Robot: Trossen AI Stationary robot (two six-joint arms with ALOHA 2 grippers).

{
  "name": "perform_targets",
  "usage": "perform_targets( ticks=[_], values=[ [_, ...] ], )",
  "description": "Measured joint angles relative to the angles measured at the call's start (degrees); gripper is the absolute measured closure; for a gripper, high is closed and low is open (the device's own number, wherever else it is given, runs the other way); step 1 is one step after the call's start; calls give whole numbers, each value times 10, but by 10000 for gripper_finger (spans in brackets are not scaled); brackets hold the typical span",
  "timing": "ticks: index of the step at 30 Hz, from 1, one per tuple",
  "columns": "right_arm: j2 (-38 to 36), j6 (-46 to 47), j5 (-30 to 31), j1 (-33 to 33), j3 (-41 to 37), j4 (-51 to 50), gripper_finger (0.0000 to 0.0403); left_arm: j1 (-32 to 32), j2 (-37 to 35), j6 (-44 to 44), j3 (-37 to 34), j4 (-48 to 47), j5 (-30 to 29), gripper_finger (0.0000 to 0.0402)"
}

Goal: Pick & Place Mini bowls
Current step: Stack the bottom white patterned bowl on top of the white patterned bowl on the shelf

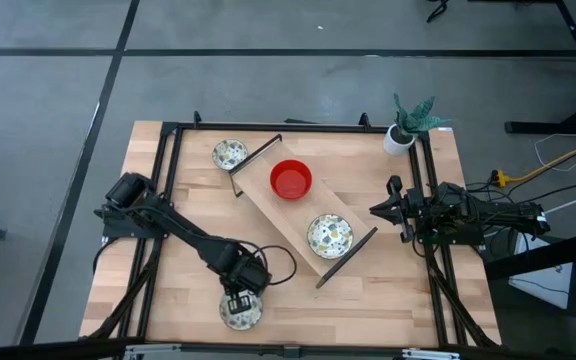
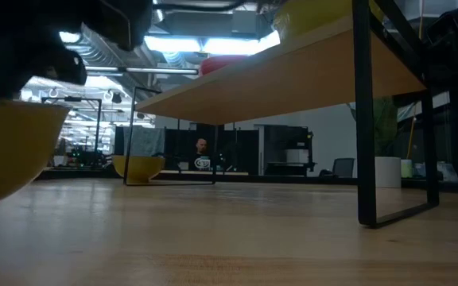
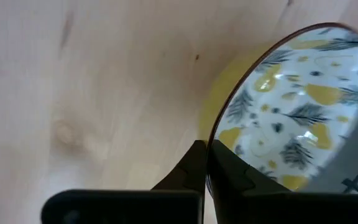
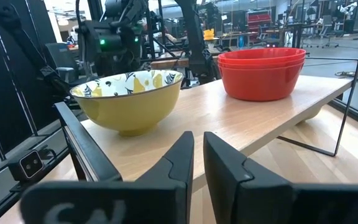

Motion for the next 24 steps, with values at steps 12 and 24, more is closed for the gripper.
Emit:
perform_targets(
  ticks=[12,24],
  values=[
    [0,0,0,0,0,0,363,25,-79,-10,38,-6,-27,400],
    [0,0,0,0,0,0,363,63,-130,26,87,5,-99,400]
  ],
)
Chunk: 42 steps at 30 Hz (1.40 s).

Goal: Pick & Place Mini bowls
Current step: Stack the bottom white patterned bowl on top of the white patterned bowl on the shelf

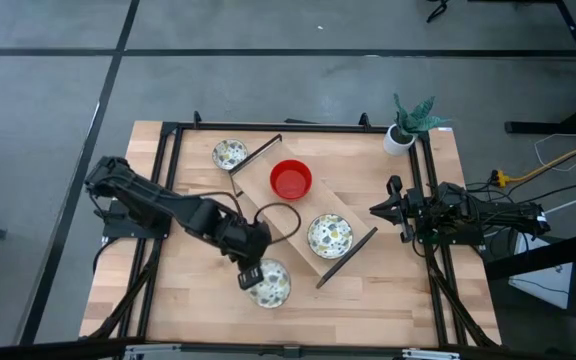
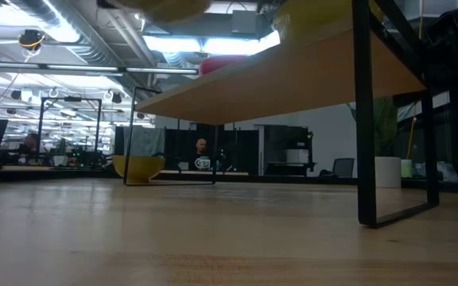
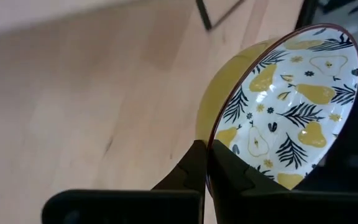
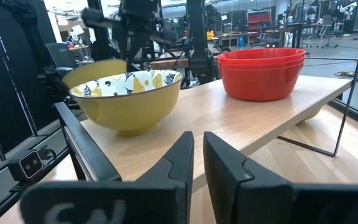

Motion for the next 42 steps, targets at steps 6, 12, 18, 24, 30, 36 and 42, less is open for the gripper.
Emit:
perform_targets(
  ticks=[6,12,18,24,30,36,42],
  values=[
    [0,0,0,0,0,0,363,26,-18,27,27,23,-10,400],
    [0,0,0,0,0,0,363,63,-19,48,59,51,13,400],
    [0,0,0,0,0,0,363,104,-19,16,80,64,25,400],
    [0,0,0,0,0,0,363,143,-19,-8,100,65,35,400],
    [0,0,0,0,0,0,363,172,-19,-5,109,84,47,400],
    [0,0,0,0,0,0,363,185,-19,-2,109,109,64,400],
    [0,0,0,0,0,0,363,191,-19,-8,109,135,57,400]
  ],
)
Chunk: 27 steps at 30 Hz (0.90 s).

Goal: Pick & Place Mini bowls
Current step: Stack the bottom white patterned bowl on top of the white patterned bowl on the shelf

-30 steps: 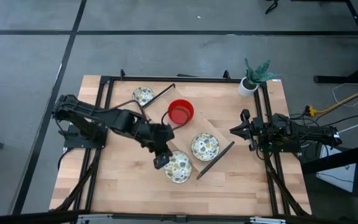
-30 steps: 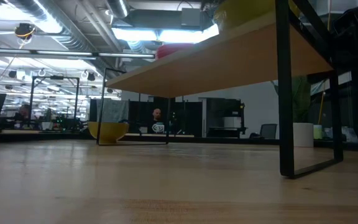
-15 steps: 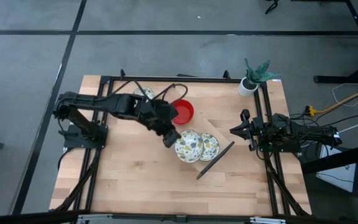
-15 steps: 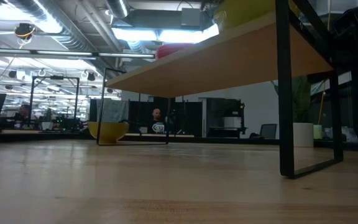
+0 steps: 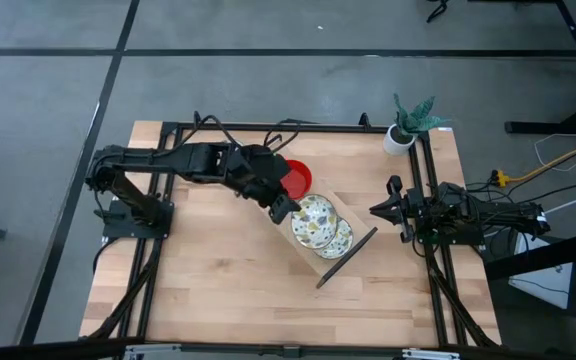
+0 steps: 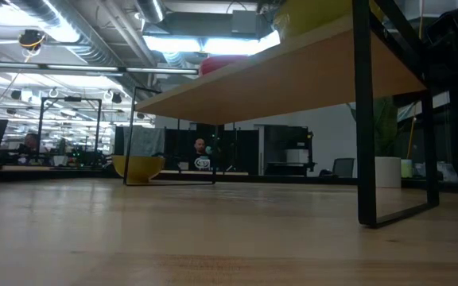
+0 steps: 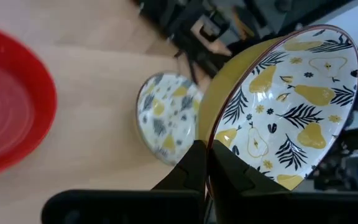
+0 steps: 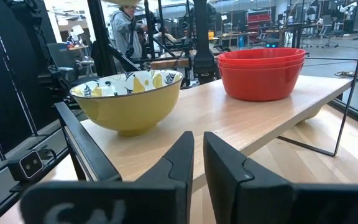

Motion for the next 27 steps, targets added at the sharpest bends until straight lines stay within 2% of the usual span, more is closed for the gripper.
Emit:
perform_targets(
  ticks=[8,27],
  values=[
    [0,0,0,0,0,0,363,-1,6,-10,0,55,-3,400],
    [2,-1,0,0,0,0,363,7,75,-11,0,64,47,400]
  ],
)
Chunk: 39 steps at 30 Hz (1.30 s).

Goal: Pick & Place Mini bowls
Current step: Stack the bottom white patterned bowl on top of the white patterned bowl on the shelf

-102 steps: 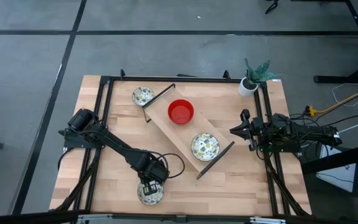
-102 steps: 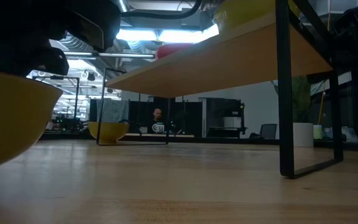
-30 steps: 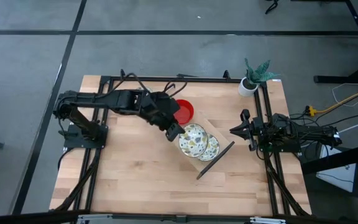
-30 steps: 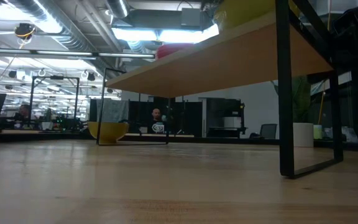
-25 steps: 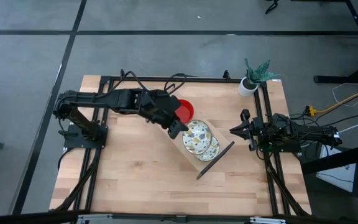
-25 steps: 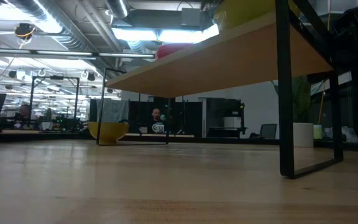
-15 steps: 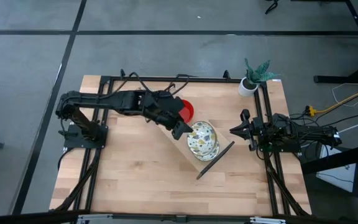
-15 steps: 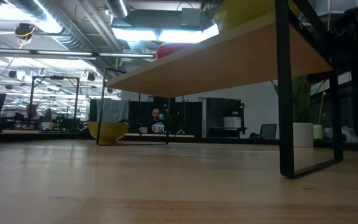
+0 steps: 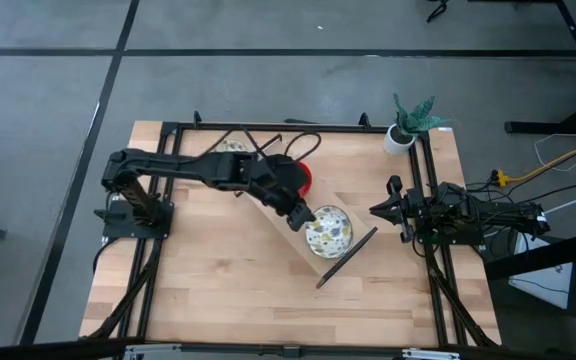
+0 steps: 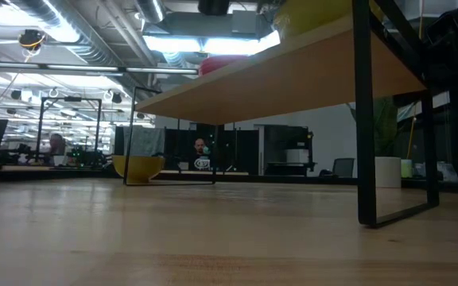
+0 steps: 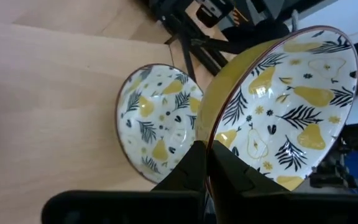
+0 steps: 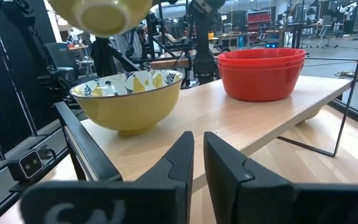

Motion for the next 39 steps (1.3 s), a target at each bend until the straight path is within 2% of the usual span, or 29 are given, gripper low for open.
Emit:
perform_targets(
  ticks=[19,33,39],
  values=[
    [1,0,0,0,0,0,363,20,10,6,-3,-23,6,400],
    [2,1,0,0,0,0,363,19,-4,45,0,88,16,400],
    [4,1,0,0,0,0,363,19,-19,47,14,94,16,400]
  ],
)
